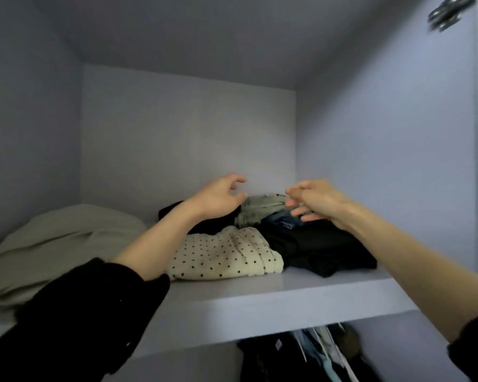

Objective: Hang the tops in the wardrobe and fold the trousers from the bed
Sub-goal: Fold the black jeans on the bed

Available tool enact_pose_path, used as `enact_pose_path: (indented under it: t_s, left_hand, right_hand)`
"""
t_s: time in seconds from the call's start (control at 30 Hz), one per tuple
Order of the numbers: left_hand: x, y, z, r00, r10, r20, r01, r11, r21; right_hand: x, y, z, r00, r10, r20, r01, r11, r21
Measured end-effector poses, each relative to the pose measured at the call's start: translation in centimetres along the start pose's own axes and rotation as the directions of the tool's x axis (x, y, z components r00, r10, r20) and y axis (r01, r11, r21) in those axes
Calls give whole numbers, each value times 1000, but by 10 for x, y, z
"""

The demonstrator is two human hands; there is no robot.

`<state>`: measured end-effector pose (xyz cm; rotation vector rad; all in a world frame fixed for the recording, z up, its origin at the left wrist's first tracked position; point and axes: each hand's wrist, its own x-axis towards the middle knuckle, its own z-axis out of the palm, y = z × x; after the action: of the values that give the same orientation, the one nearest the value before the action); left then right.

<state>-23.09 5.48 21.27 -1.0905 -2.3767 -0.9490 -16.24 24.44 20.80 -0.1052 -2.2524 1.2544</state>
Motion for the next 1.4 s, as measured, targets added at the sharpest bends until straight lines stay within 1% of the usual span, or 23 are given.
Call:
enact_pose_path:
  t_s: [0.07,0.13,0.23,0.33,0.4,0.47,0.53,0.57,0.6,0.63,0.7,0.73,0.77,0.8,0.83,0.87,0.9,1.03,1.1,1.13,1.17,1.27,1.4]
  left_hand:
    - [-33,17,20,998,65,-17,-67,991,-119]
    - [-60,34,37,996,86,-30,-90,969,-230]
    - [-102,66,60,996,93,16,-78,906,-417]
    - [-142,108,83,982,158,101,-83,850,-520]
    - [-168,136,96,968,209,143,-89,810,-579]
    - [-198,169,114,951,254,176,-78,749,-658]
    - [-231,201,131,920,322,225,-62,685,-726]
    - [-251,224,145,895,365,258,-48,653,-756]
    - [-264,238,155,875,390,285,-34,638,-769]
    - [-279,255,164,847,429,314,-25,621,-783]
    - [-321,312,197,762,509,401,30,590,-807]
    - [-326,314,199,754,509,415,47,589,-807]
    - [-340,330,212,720,547,428,46,578,-815]
    - [-366,368,230,658,597,460,76,554,-829]
    - [-378,383,239,635,613,470,77,555,-828]
    - [-396,407,250,593,644,483,79,550,-831]
    - [-417,437,266,546,681,487,95,527,-844]
    - [-483,529,318,428,750,505,164,485,-859]
    - [-516,572,342,324,784,529,188,495,-848]
    - [-535,598,356,254,804,538,202,500,-842]
    - [-547,613,367,214,814,541,208,503,-839]
    - [-593,676,404,59,849,526,211,504,-837]
    - [-659,748,460,-130,848,514,211,531,-821]
  right_hand:
    - [-48,10,-3,997,38,-72,-36,999,32]
    - [-87,18,-3,990,100,-98,-90,991,94]
    - [-155,28,-18,979,171,-112,-161,982,94]
    - [-225,36,-53,947,243,-208,-217,966,140]
    - [-268,40,-73,922,296,-248,-258,950,177]
    - [-323,48,-95,892,362,-271,-320,929,187]
    - [-380,55,-112,869,408,-281,-377,912,159]
    - [-417,59,-129,844,437,-310,-413,899,142]
    - [-441,63,-139,828,459,-322,-434,889,150]
    - [-467,66,-152,806,483,-343,-462,875,147]
    - [-542,69,-193,730,549,-408,-532,830,166]
    - [-548,71,-198,731,550,-404,-531,830,170]
    - [-570,70,-211,695,578,-427,-557,809,187]
    - [-616,68,-236,638,602,-481,-584,785,207]
    - [-636,71,-249,618,607,-499,-588,779,219]
    - [-666,72,-264,577,625,-526,-601,761,245]
    - [-702,72,-280,517,639,-570,-619,739,266]
    - [-810,83,-323,321,682,-657,-654,662,367]
    - [-862,86,-341,224,693,-685,-663,624,414]
    - [-891,85,-352,170,691,-702,-655,612,443]
    - [-910,86,-358,124,691,-712,-650,599,467]
    - [-978,89,-384,-28,681,-732,-632,555,541]
    - [-1054,102,-412,-207,663,-720,-591,501,632]
